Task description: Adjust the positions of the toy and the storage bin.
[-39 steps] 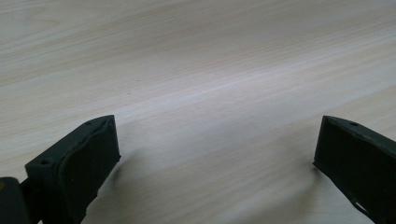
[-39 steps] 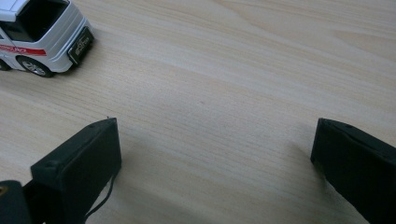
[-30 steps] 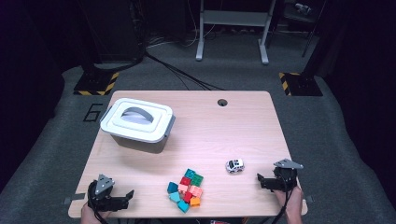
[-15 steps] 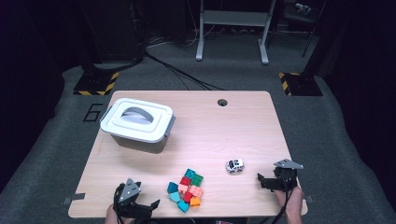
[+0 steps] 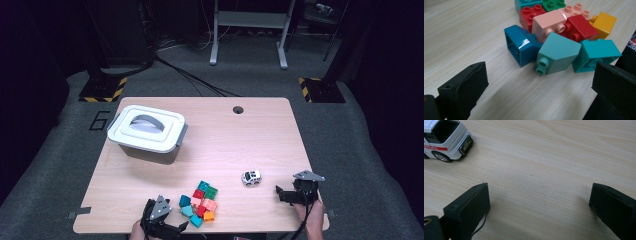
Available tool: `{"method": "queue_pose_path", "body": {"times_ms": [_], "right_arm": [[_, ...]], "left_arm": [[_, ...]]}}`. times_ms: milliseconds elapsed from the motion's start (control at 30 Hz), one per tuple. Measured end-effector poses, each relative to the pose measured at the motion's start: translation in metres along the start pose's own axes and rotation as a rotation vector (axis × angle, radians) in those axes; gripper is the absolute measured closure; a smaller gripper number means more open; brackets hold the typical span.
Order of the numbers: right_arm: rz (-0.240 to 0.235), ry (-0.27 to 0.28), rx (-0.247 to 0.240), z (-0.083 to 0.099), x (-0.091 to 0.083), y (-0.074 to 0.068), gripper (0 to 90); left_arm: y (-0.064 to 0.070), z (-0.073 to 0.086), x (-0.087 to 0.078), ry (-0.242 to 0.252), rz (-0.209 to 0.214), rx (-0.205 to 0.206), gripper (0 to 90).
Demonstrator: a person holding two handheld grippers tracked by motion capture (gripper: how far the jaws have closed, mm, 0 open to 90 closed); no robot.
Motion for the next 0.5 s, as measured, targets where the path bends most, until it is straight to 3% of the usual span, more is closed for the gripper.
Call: {"method": "queue_pose_path", "body": {"times_ms": [267, 500], "right_arm": [[0.000, 0.001, 0.000, 0.000, 0.000, 0.000, 2.9], [0.002, 0.002, 0.001, 0.000, 0.000, 0.000, 3.2]], "left_arm": [[0.010, -0.005, 0.013, -0.018, 0.009, 0.018, 4.2], [0.014, -0.011, 0.023, -0.006, 0.022, 0.012, 9.3]]}}
Point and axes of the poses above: each handheld gripper's, and its own axes: x roughly forward along the jaws, z roughly out of its underside, y roughly to its right, the point moved 2 cm from there along x, roughly forward along the jaws, and after that the axes turned 14 degrees about y, right-handed, at the moved point
